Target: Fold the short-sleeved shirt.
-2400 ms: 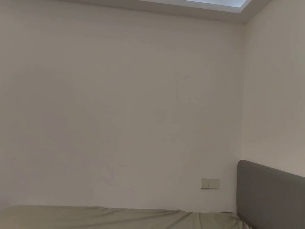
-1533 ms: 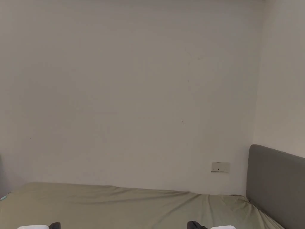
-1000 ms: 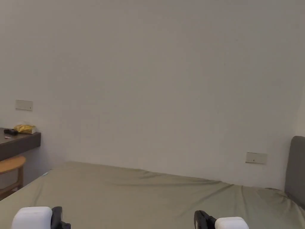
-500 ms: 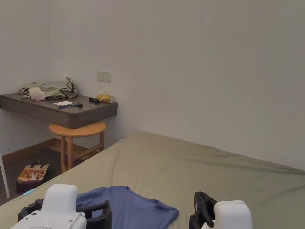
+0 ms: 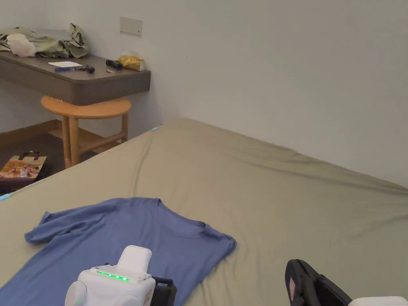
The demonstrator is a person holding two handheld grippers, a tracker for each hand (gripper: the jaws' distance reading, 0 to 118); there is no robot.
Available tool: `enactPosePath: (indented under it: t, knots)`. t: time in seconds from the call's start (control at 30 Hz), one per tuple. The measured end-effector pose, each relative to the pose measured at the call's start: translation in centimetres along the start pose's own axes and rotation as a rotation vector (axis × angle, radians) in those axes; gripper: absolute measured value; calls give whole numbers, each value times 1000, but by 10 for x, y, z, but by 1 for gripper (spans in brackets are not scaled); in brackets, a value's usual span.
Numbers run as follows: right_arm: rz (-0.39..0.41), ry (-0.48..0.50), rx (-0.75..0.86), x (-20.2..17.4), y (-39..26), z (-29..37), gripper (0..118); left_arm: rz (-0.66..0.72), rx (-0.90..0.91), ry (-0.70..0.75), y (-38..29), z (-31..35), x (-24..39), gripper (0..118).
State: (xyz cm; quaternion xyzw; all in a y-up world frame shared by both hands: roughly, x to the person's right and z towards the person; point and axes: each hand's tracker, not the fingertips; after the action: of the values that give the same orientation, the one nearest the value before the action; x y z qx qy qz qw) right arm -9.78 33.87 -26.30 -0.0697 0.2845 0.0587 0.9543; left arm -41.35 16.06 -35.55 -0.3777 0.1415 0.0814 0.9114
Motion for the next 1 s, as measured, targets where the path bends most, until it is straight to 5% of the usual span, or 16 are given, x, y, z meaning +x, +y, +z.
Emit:
enactPosePath:
  t: [0.1,0.13,0.17,0.23,0.3,0.57,0.7,1.0]
  knots:
    - [15,-16,-38,5,-19,-9,5,8,-58,-28,-7,-51,4,116]
    - [19,-20,-54,7,-25,-12,5,-4,-108,-13,-11,-64,5,102]
    - [21,-23,-72,9,-31,-15,5,-8,-150,-3,-14,-75,5,59]
    - [21,-33,-106,13,-42,-21,5,26,36,11,-19,-65,7,45]
    - [-5,-44,-128,17,-51,-24,5,-21,-30,38,-15,-67,14,5]
    - [-83,-87,-181,48,-67,-1,5,-84,58,45,18,-19,28,4]
    - [-126,-124,-167,75,-61,30,5,-46,145,-63,51,21,56,4]
    - [-146,-346,-80,147,-37,135,5,-291,210,-344,44,100,257,3]
